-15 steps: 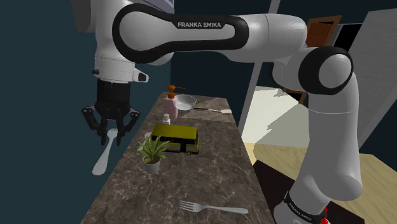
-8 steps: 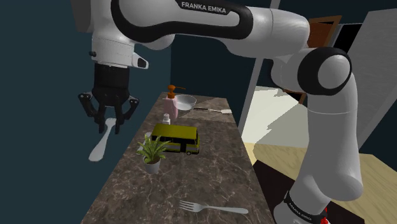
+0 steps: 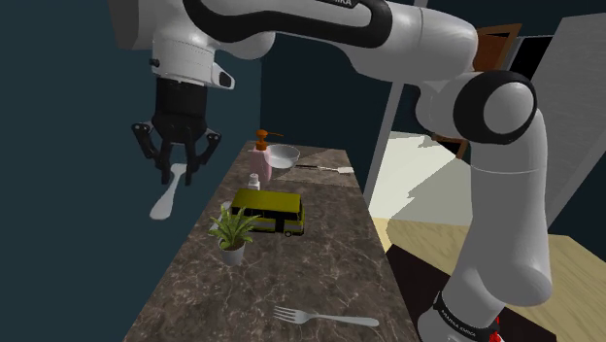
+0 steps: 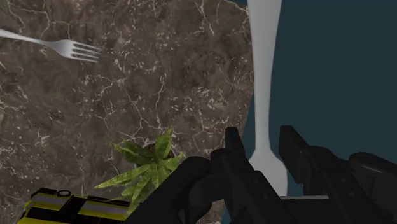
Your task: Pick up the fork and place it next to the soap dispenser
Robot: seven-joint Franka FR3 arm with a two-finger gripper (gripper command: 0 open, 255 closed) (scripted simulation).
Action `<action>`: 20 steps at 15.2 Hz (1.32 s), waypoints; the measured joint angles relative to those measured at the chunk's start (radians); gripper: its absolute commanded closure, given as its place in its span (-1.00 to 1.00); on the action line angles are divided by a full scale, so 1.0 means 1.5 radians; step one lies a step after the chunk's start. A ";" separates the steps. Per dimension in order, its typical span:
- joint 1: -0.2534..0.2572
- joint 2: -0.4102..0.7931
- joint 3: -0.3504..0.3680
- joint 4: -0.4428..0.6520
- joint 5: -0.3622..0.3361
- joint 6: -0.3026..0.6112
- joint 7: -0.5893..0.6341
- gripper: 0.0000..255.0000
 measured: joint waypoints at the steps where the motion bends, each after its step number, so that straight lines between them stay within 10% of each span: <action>1: -0.012 -0.007 -0.003 -0.004 0.005 -0.005 -0.013 1.00; 20: -0.223 -0.049 -0.089 -0.032 0.052 -0.076 -0.291 1.00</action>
